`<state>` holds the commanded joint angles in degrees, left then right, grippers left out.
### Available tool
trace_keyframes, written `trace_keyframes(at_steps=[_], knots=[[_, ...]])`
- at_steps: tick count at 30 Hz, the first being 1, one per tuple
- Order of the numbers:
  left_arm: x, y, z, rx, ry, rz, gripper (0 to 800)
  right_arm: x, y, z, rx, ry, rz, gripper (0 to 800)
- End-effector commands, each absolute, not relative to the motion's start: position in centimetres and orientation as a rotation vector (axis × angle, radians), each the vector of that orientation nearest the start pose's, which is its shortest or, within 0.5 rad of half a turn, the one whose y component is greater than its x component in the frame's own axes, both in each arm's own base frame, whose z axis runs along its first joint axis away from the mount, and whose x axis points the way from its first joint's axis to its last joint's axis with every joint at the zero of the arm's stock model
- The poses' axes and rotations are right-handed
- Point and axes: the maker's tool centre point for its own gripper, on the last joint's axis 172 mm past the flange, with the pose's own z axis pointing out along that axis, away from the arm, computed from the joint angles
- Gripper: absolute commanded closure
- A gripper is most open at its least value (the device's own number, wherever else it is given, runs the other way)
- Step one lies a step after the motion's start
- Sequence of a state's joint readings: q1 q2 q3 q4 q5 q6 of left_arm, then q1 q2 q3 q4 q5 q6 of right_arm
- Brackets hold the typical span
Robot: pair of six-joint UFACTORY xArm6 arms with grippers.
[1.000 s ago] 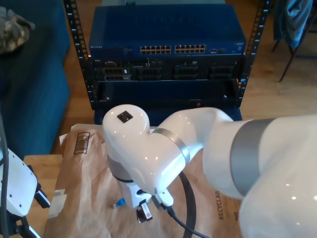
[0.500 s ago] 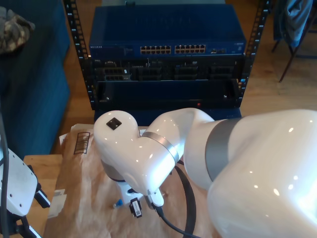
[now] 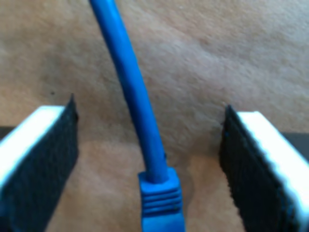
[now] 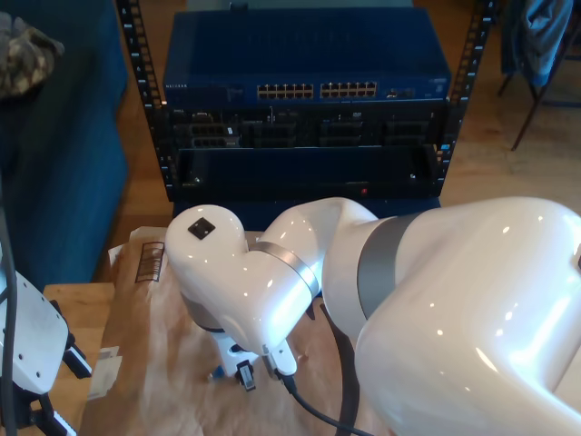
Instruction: Grab the cable and plug it in
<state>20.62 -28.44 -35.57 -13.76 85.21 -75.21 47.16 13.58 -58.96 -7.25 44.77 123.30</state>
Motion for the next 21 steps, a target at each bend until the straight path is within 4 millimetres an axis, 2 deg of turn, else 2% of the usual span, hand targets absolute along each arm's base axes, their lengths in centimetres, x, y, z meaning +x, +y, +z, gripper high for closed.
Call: trace_keyframes(at_steps=[11, 16, 21], knots=[[23.77, 2.3, 19.03, 1.957, 2.315, -0.668, 0, 35.09, 35.47, 8.59, -2.593, 1.741, -0.205, 419], [23.77, 2.3, 19.03, 1.957, 2.315, -0.668, 0, 34.9, 35.6, 8.61, -2.597, 1.735, -0.205, 554], [23.74, 2.28, 19.07, 1.957, 2.314, -0.668, 0, 34.65, 35.28, 8.26, -2.606, 1.738, -0.205, 599]])
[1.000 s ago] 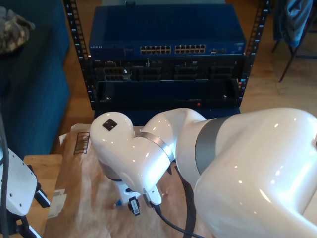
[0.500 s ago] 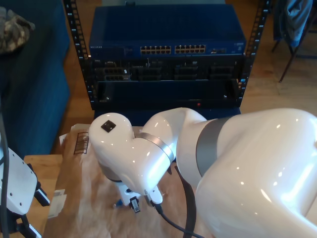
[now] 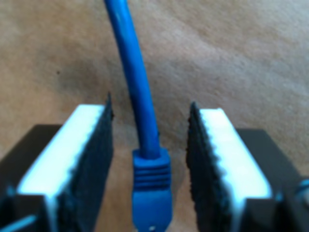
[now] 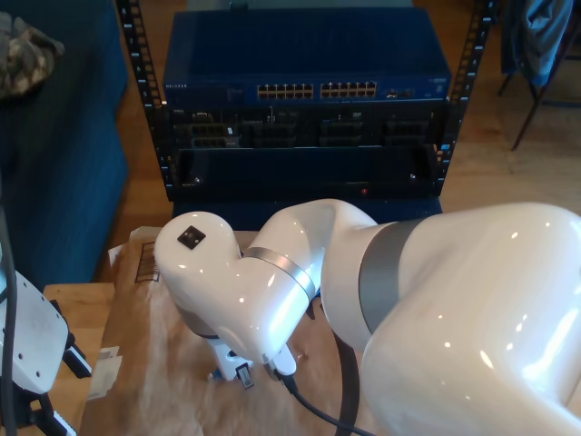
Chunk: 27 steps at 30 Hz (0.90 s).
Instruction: Grab the cable and plug it in
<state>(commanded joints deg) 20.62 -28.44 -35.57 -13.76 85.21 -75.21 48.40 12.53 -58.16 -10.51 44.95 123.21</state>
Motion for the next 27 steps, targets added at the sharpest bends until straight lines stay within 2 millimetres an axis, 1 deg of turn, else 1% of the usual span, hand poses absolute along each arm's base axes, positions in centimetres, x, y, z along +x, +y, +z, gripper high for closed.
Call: trace_keyframes(at_steps=[3, 5, 6, 9, 11, 13, 15, 16, 18, 21, 23, 25, 27], knots=[[23.8, 2.3, 19.1, 1.957, 2.314, -0.666, 0, 34.6, 35.3, 8.3, -2.606, 1.738, -0.205, 614], [23.8, 2.3, 19.1, 1.957, 2.314, -0.666, 0, 34.7, 35.3, 8.3, -2.605, 1.737, -0.205, 671], [23.8, 2.3, 19.1, 1.957, 2.314, -0.666, 0, 34.7, 35.3, 8.3, -2.603, 1.739, -0.205, 733], [23.8, 2.3, 19.1, 1.957, 2.314, -0.666, 0, 34.7, 35.4, 8.4, -2.6, 1.739, -0.204, 773], [24.0, 2.3, 19.3, 1.955, 2.313, -0.658, 0, 34.8, 35.4, 9.3, -2.585, 1.734, -0.206, 786], [24.1, 2.3, 19.3, 1.955, 2.311, -0.659, 0, 35.0, 35.3, 10.7, -2.559, 1.73, -0.207, 786], [24.7, 0.9, 19.8, 1.964, 2.27, -0.666, 0, 35.8, 34.6, 12.6, -2.511, 1.744, -0.212, 786], [25.0, -0.1, 20.1, 1.971, 2.244, -0.674, 0, 36.4, 33.4, 13.4, -2.481, 1.769, -0.214, 786], [25.6, -1.5, 20.7, 1.986, 2.216, -0.673, 0, 37.9, 30.0, 15.2, -2.391, 1.849, -0.223, 786], [26.7, -3.7, 21.9, 2.039, 2.192, -0.64, 0, 39.0, 26.4, 17.4, -2.289, 1.921, -0.236, 786], [27.3, -5.6, 22.7, 2.08, 2.177, -0.63, 0, 39.2, 23.8, 18.8, -2.231, 1.972, -0.245, 786], [28.3, -7.0, 23.6, 2.104, 2.166, -0.611, 0, 39.3, 21.4, 20.4, -2.176, 2.02, -0.257, 787], [28.9, -7.9, 24.3, 2.132, 2.137, -0.598, 0, 38.9, 19.4, 21.0, -2.148, 2.06, -0.263, 789]])
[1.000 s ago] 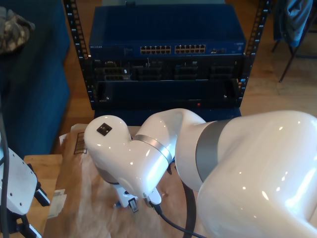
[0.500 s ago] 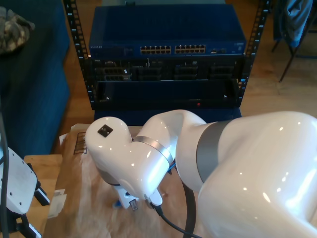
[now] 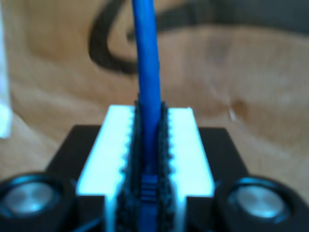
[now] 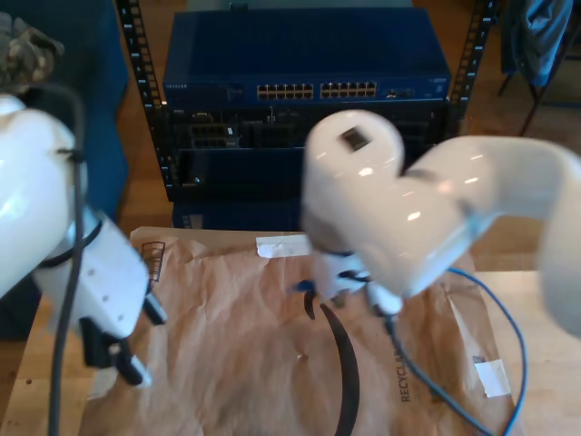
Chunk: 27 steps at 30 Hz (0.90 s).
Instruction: Grab the cable and plug it in
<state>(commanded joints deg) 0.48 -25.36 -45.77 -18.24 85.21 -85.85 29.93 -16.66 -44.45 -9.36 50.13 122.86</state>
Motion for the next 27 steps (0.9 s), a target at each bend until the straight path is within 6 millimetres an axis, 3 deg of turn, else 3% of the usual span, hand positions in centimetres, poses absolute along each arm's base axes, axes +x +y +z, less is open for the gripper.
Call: trace_keyframes(at_steps=[3, 6, 10, 14, 16, 21, 27], knots=[[30.3, -10.4, 24.7, 2.146, 2.072, -0.606, 0, 38.4, 16.0, 21.8, -2.088, 2.117, -0.241, 793], [31.8, -12.3, 25.6, 2.127, 2.016, -0.608, 0, 36.6, 14.5, 22.6, -2.038, 2.185, -0.045, 792], [33.5, -12.7, 26.7, 2.128, 1.993, -0.59, 0, 35.7, 12.1, 24.2, -1.959, 2.243, 0.127, 791], [32.6, -13.4, 28.8, 2.084, 1.967, -0.581, 0, 33.5, 12.0, 25.9, -2.007, 2.2, 0.177, 790], [32.0, -13.8, 27.9, 2.069, 1.968, -0.624, 0, 33.5, 12.4, 26.1, -1.991, 2.195, 0.205, 790], [31.6, -13.8, 26.5, 2.073, 1.986, -0.659, 0, 33.8, 13.3, 26.3, -1.962, 2.184, 0.264, 787], [32.7, -13.9, 27.8, 2.068, 1.967, -0.621, 0, 35.6, 14.9, 27.5, -1.93, 2.16, 0.321, 787]])
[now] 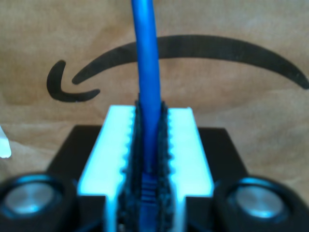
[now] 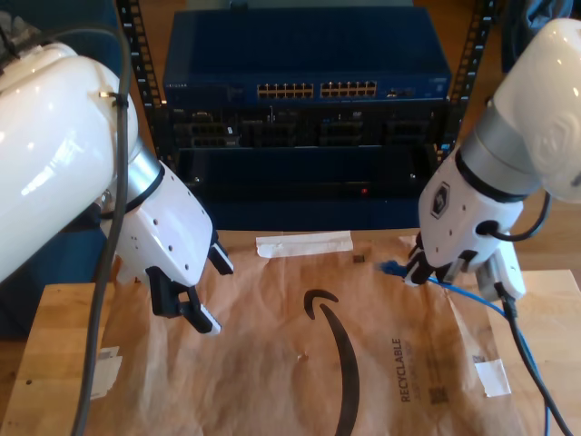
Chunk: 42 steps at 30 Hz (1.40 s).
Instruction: Grab the cable and plug it in
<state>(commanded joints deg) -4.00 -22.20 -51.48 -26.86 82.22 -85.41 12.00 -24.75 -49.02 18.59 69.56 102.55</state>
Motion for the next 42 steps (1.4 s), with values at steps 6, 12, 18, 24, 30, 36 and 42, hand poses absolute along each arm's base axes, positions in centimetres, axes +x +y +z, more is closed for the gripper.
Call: trace_keyframes(at_steps=[6, 12, 18, 24, 30, 36, 42], knots=[[34.4, -17.5, 33.3, -2.469, -2.35, 0.859, 0, 35.4, 16.7, 30.5, -1.888, 2.096, 0.441, 787], [34.4, -19.6, 37.3, -2.525, -2.359, 0.997, 0, 35.9, 15.5, 34.5, -1.776, 2.083, 0.547, 787], [34.8, -20.9, 40.0, -2.577, -2.369, 1.061, 0, 36.3, 13.4, 38.6, -1.697, 2.08, 0.564, 784], [35.0, -21.0, 41.1, -2.61, -2.362, 1.046, 0, 35.8, 12.2, 39.7, -1.69, 2.088, 0.564, 784], [35.1, -21.0, 41.6, -2.626, -2.362, 1.035, 0, 35.1, 10.3, 40.0, -1.676, 2.096, 0.567, 784], [35.4, -22.3, 44.0, -2.669, -2.37, 1.12, 0, 35.3, 12.3, 41.8, -1.626, 2.016, 0.645, 784], [34.1, -23.5, 46.1, -2.697, -2.312, 1.242, 0, 35.9, 12.7, 44.2, -1.622, 1.972, 0.61, 784]])
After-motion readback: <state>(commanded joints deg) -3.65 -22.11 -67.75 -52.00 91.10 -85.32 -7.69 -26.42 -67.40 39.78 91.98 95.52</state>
